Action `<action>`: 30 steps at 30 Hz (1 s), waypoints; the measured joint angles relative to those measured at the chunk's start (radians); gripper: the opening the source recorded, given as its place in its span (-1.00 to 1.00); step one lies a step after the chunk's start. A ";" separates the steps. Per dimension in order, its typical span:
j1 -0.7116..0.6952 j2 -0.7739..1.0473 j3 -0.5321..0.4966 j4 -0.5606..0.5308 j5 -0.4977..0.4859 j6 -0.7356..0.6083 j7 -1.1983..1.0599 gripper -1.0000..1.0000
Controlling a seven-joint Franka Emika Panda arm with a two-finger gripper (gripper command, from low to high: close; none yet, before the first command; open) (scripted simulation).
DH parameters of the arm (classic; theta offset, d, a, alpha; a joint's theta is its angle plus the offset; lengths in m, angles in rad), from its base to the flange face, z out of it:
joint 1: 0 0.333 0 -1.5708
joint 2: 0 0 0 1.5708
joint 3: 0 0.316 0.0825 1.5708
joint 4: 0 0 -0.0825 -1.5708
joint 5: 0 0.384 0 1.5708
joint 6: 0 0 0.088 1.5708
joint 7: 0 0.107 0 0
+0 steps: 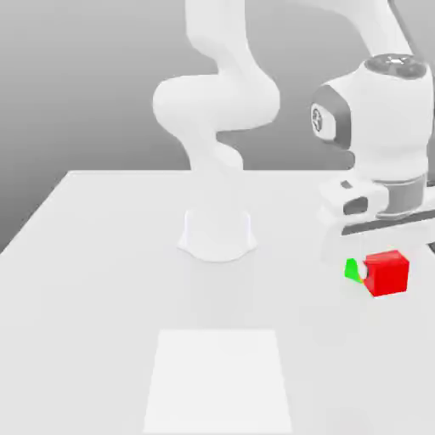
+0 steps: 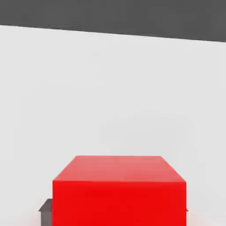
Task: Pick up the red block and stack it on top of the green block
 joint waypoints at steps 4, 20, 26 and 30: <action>0.128 -0.069 0.072 -0.074 0.036 0.004 -0.099 -1.00; 0.246 -0.081 0.282 -0.226 -0.111 0.110 -0.159 -1.00; 0.164 0.015 0.334 -0.225 -0.229 0.204 -0.078 -1.00; 0.119 0.096 0.358 -0.230 -0.325 0.284 -0.012 -1.00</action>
